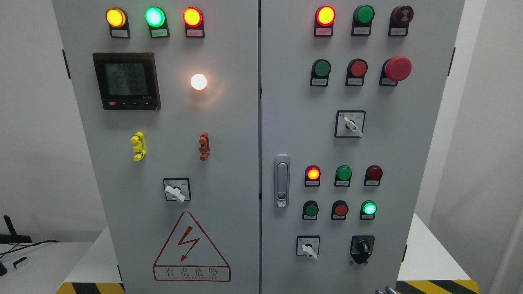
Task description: Trip black knob to open circuit
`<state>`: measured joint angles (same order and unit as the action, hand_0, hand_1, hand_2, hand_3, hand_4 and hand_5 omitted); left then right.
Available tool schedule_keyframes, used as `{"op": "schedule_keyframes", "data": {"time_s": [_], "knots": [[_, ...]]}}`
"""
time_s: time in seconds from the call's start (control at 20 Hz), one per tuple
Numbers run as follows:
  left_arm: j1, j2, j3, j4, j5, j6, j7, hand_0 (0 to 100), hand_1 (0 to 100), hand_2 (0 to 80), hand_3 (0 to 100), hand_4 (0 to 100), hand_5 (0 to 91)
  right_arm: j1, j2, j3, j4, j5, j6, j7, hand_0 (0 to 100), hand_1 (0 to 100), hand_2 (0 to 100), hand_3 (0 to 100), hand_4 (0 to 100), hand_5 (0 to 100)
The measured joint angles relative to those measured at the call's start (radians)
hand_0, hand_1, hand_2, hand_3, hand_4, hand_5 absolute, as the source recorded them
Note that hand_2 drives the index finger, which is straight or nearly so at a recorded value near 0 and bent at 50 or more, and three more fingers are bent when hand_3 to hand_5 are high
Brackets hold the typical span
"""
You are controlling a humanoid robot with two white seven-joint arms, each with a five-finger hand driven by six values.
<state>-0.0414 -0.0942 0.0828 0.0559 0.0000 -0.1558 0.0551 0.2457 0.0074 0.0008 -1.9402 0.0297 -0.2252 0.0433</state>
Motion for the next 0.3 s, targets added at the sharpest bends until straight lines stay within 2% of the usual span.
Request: {"op": "schedule_keyframes", "data": {"time_s": [0.3], "knots": [[0.000,0.000,0.000,0.000,0.000,0.000,0.000,12,39,0.0,0,0,0.0,0.024,-0.003,0.000,-0.024,-0.020,0.000,0.017,15,13,0,8,0,0]]}}
